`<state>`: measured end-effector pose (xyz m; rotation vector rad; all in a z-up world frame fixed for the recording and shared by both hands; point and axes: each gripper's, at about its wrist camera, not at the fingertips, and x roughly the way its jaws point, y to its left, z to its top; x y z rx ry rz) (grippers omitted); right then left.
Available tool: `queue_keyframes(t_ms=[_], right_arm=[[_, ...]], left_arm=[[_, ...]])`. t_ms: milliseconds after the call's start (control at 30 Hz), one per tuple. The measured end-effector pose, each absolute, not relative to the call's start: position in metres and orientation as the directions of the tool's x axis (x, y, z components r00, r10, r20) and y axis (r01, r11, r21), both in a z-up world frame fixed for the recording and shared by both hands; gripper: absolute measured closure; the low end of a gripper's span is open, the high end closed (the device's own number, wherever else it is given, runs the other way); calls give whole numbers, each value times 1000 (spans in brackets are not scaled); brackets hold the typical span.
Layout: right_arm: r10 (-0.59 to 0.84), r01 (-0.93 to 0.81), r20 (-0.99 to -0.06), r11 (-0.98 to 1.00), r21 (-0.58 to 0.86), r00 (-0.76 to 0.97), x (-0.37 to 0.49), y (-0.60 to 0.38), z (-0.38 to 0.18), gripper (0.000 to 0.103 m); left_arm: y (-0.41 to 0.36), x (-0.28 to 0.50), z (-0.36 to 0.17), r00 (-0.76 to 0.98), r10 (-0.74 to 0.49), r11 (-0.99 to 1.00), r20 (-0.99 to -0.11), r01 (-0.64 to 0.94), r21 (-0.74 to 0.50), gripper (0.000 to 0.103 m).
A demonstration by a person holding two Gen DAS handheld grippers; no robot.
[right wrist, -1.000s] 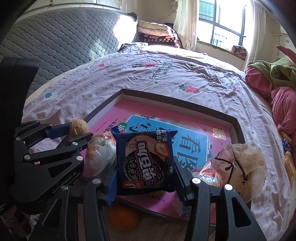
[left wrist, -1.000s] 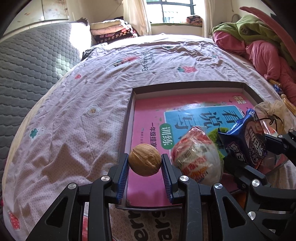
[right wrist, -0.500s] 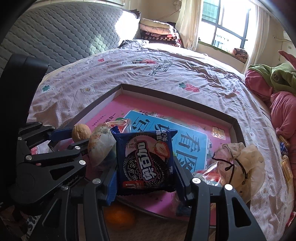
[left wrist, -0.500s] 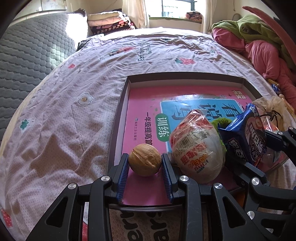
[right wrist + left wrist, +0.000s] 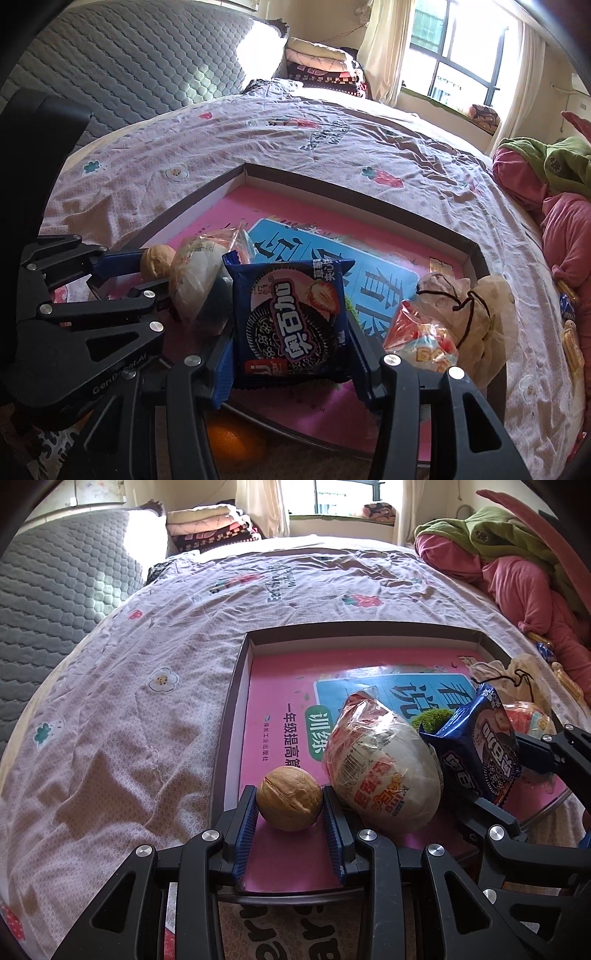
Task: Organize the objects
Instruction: 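Lower the walnut into the tray with the left tool while the right tool lowers the snack bag, then open the left tool to release the walnut while the right tool releases the snack bag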
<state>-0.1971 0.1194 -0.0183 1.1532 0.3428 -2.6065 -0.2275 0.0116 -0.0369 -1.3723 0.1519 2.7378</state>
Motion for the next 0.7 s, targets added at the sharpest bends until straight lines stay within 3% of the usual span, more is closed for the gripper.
queue_keyframes(t_ms=[700], right_arm=[[-194, 334, -756, -942, -35, -625, -198, 132, -18, 50]], left_arm=[[11, -232, -40, -600, 112, -985, -792, -174, -7, 67]])
